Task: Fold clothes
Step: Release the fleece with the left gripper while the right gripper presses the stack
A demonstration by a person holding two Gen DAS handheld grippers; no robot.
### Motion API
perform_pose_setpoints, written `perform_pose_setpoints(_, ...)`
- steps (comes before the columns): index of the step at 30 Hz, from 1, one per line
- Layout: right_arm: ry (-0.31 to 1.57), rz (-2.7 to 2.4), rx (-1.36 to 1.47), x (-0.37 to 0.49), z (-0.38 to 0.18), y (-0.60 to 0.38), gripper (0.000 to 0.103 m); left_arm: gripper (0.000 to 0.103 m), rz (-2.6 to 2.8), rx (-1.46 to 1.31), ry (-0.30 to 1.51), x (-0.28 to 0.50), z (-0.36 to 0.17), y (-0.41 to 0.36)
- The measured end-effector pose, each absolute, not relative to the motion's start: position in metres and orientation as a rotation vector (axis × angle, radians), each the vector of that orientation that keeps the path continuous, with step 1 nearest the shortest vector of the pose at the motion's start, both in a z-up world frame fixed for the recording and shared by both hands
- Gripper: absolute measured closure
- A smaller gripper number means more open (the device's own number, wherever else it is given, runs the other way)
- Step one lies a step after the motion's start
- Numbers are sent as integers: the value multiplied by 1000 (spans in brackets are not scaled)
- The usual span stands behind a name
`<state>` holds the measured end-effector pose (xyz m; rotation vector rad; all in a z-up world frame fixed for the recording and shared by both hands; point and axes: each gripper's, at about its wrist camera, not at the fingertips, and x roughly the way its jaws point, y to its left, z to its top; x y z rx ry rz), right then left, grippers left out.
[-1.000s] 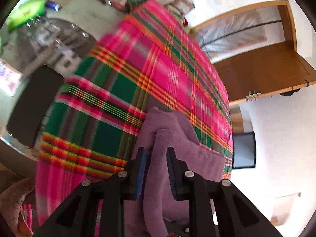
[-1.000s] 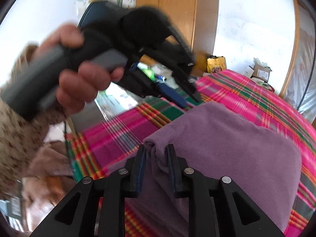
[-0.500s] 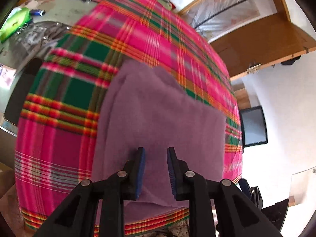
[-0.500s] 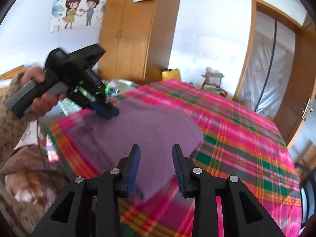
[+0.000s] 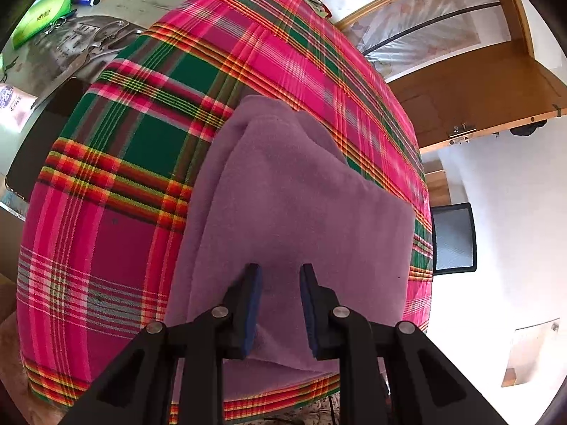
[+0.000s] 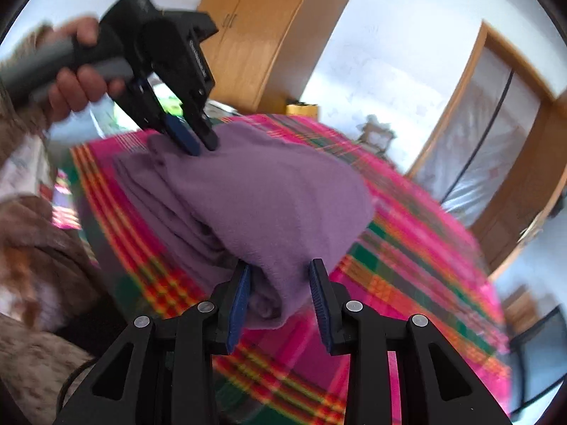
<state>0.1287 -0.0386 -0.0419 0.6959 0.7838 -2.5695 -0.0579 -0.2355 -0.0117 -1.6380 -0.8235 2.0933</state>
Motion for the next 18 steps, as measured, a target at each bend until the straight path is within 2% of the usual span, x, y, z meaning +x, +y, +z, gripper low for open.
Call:
perform_pose_setpoints(5, 966, -2555, 645, 137, -56, -50, 68, 80, 2091, -1646, -834, -60, -13, -235)
perform_pose_setpoints(15, 699, -2692, 666, 114, -38, -29, 70, 80, 2073, -1646, -869, -59, -15, -236)
perform_pose_setpoints(18, 552, -2717, 690, 112, -30, -13, 70, 80, 2062, -1643, -869, -58, -16, -235)
